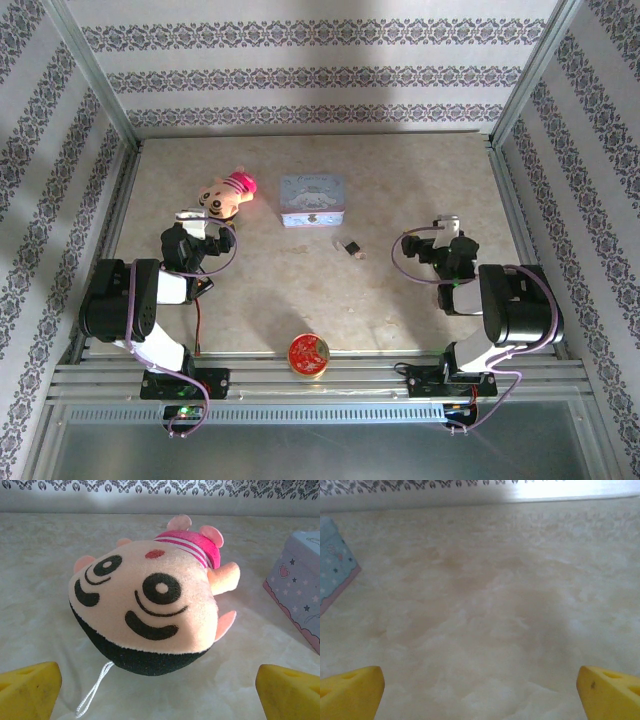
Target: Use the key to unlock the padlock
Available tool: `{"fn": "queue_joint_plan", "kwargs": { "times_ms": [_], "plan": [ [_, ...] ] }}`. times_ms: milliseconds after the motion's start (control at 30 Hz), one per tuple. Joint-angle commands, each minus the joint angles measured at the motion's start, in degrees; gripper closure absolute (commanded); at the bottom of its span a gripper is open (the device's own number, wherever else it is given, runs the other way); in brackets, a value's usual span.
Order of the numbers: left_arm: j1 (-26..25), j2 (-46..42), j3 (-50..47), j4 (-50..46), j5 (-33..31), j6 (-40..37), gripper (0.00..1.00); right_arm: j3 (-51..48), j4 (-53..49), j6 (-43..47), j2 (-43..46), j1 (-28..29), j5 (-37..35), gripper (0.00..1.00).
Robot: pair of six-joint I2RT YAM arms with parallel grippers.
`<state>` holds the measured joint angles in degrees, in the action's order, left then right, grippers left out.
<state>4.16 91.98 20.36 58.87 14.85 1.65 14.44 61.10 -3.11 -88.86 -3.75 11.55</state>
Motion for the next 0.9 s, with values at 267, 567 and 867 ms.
{"fn": "queue_joint_plan", "kwargs": {
  "times_ms": [267,567,867],
  "plan": [
    [0.62,-0.49,0.18,-0.86,1.34,-1.13,0.01,4.90,-1.78,1.29,0.27,-0.12,6.47,0.02],
    [0.60,-0.49,0.25,-0.93,1.36,-1.26,0.01,4.90,-1.95,1.59,0.27,0.14,5.86,0.02],
    [0.59,-0.48,0.29,-1.02,1.35,-1.24,0.01,4.90,-1.97,1.62,0.27,0.15,5.85,0.02]
  ]
}}
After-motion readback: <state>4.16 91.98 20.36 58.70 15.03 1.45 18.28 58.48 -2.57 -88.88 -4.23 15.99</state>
